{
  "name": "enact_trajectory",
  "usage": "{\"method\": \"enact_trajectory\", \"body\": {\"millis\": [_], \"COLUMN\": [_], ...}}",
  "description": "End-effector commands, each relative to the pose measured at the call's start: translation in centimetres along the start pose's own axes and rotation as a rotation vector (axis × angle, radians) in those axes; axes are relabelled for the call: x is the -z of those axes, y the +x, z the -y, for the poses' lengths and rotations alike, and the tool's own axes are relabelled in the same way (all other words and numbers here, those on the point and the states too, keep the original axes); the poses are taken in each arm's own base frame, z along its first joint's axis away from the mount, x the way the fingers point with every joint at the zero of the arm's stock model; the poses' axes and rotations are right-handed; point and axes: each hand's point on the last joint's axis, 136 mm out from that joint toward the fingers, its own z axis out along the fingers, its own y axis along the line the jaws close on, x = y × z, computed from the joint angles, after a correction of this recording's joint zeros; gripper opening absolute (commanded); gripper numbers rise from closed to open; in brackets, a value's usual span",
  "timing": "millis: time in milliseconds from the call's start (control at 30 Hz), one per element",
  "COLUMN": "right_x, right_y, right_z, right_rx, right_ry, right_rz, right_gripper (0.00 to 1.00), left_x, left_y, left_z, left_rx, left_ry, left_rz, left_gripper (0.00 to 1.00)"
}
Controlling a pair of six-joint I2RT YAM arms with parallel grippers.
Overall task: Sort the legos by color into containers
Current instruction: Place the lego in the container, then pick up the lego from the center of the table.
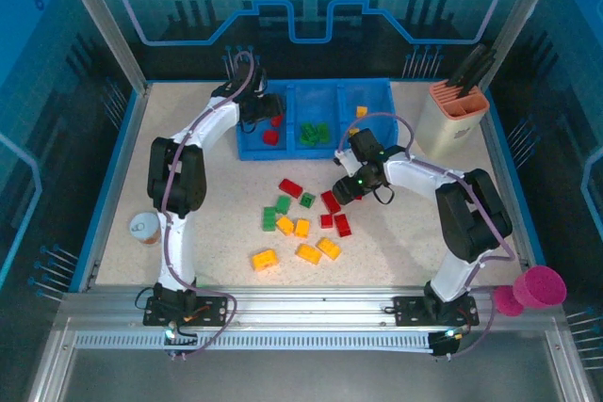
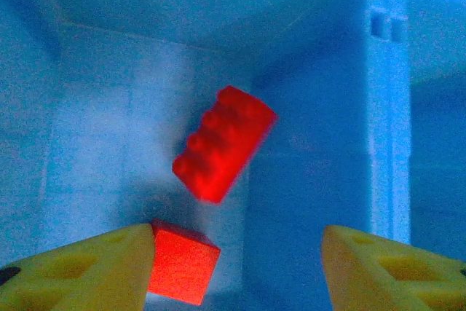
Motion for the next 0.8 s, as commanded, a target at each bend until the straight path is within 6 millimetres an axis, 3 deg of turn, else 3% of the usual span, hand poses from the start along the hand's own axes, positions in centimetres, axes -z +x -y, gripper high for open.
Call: {"method": "enact_trajectory", "body": {"millis": [0, 233, 567, 767], "right_x": [-0.7, -1.0, -1.9, -0.4], "right_y": [0.7, 1.6, 2.9, 2.2], "right_z": [0.0, 0.5, 0.9, 0.1], "right_rx": [-0.024, -0.034, -0.046, -0.074], "right_ry": [-0.023, 0.006, 0.036, 0.015], "right_rz": [-0.035, -0.08, -0.163, -0.126], "right_gripper": [0.7, 0.65, 0.41, 0.3], "left_x": [1.0, 3.4, 8.6, 12.0], "left_y": [-0.4, -1.3, -2.1, -0.1], "left_z": [0.8, 1.3, 1.9, 2.0], "left_rx": [-0.027, -0.031, -0.054, -0.07], "left_ry": [0.026, 0.058, 0.112, 0.157], "left_rz": [-0.007, 0.029, 0.095, 0.081], "left_gripper": [0.64, 0.68, 0.69, 0.69]}}
